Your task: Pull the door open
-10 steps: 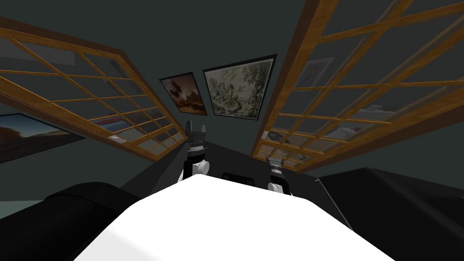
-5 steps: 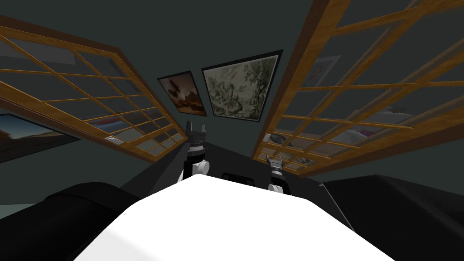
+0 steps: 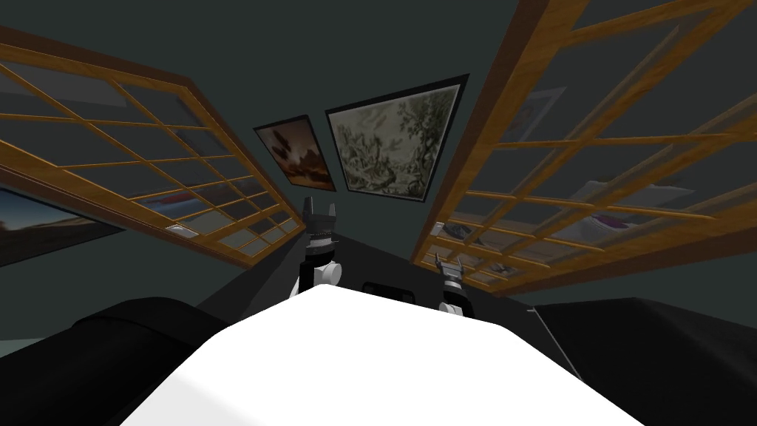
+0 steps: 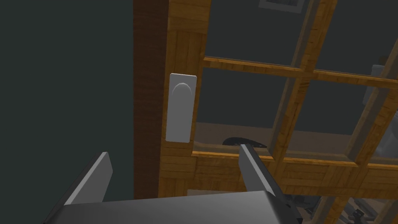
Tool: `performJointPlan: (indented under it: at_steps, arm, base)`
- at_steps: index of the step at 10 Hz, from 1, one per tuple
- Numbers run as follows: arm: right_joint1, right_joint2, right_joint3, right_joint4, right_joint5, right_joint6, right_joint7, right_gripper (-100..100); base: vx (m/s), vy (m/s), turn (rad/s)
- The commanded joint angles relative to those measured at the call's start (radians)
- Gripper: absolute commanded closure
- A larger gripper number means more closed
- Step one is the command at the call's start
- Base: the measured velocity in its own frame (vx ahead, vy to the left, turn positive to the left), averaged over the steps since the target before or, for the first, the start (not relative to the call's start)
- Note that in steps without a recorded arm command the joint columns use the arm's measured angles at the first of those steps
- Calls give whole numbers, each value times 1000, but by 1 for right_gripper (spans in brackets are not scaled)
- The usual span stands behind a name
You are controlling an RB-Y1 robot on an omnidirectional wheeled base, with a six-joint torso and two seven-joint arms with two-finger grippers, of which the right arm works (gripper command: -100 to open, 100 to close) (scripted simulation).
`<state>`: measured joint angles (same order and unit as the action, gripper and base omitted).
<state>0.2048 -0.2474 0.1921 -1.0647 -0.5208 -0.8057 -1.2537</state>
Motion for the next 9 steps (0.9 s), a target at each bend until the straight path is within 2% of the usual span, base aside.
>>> performJointPlan:
  at_steps: [1, 4, 9]
  arm:
    - [-3, -5, 4, 21, -10, -8, -29, -100]
    - [-18, -14, 14, 80, -34, -29, -98, -100]
    - [-36, -26, 26, 149, -61, -54, -177, -100]
  base:
    - [109, -2, 23]
    - [139, -7, 23]
    - [125, -15, 17]
